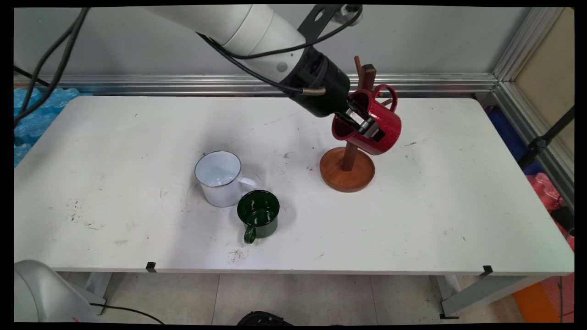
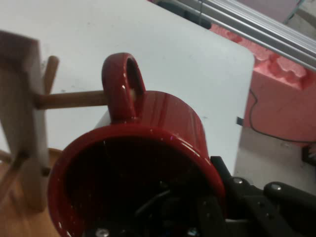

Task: Place the picked object on the table

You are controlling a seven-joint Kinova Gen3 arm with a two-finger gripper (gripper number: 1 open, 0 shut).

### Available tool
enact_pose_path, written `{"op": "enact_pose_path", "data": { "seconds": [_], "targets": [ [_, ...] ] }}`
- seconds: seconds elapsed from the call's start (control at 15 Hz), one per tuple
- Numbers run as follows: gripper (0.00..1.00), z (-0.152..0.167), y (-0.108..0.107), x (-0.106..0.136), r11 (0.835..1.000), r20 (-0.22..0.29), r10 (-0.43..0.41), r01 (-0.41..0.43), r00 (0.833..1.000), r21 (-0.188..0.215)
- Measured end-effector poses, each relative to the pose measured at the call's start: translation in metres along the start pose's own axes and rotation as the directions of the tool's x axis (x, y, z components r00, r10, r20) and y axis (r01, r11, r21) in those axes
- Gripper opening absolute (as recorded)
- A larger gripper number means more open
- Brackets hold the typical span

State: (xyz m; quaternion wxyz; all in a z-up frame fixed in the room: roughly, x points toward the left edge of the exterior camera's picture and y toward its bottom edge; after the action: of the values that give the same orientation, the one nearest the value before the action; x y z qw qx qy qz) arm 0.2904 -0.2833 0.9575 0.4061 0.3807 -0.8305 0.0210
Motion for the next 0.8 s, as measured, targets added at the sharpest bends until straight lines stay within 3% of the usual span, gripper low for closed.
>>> {"op": "enact_pose_path", "data": {
  "seconds": [0.33,0.8],
  "targets": [
    [0.00,-0.013,0.019,0.007,1.000,0.012,0.004,-0.004,1.000,-0.025],
    [0.00,-0.041,0.038,0.004,1.000,0.094,0.020,-0.021,0.995,0.005]
  ]
}}
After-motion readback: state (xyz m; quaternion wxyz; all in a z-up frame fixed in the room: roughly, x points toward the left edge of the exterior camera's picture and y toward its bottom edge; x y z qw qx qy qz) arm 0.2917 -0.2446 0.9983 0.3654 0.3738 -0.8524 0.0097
